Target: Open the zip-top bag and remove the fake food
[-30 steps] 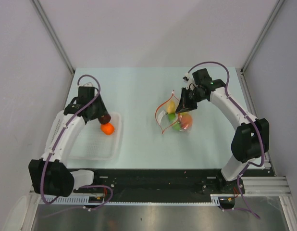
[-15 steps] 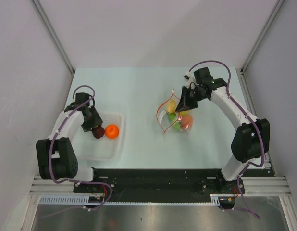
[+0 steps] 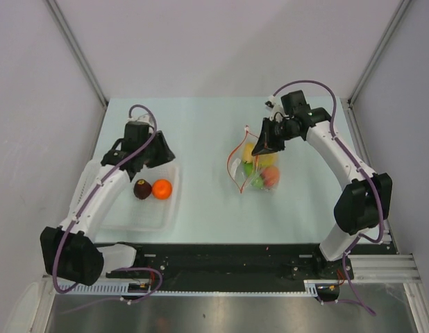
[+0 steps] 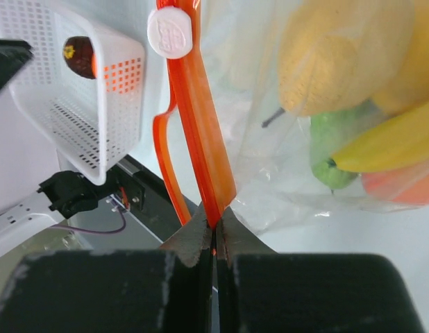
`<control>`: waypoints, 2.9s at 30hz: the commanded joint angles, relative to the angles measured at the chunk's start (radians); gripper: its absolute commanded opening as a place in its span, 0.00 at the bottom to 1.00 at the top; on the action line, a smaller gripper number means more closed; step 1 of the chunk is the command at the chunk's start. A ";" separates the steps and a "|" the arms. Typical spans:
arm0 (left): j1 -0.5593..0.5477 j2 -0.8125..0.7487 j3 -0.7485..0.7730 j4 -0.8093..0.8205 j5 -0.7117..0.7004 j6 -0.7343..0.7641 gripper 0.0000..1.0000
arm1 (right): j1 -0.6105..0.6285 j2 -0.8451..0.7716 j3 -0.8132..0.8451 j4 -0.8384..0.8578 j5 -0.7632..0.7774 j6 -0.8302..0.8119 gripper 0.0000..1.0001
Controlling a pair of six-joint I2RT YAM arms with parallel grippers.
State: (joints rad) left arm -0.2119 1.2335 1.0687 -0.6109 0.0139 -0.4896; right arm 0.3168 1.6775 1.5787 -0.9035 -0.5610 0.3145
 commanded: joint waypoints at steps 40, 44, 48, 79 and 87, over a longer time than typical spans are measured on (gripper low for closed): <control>-0.491 0.682 0.534 0.019 0.170 -0.075 0.37 | 0.030 -0.007 0.010 0.048 -0.016 0.123 0.00; -0.491 0.698 0.528 0.049 0.196 -0.072 0.37 | 0.031 -0.004 0.010 0.054 -0.020 0.123 0.00; -0.492 0.727 0.551 0.060 0.221 -0.075 0.19 | 0.031 0.004 0.007 0.060 -0.031 0.124 0.00; -0.501 0.710 0.646 0.065 0.225 -0.027 0.00 | 0.002 0.059 -0.005 0.113 0.058 0.074 0.00; -0.495 0.678 0.737 -0.059 0.196 0.039 0.00 | -0.030 0.157 0.121 0.130 0.107 0.046 0.00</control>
State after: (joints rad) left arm -0.7067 1.9896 1.7370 -0.6163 0.2272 -0.5087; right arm 0.3008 1.7966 1.5997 -0.8150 -0.4961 0.3920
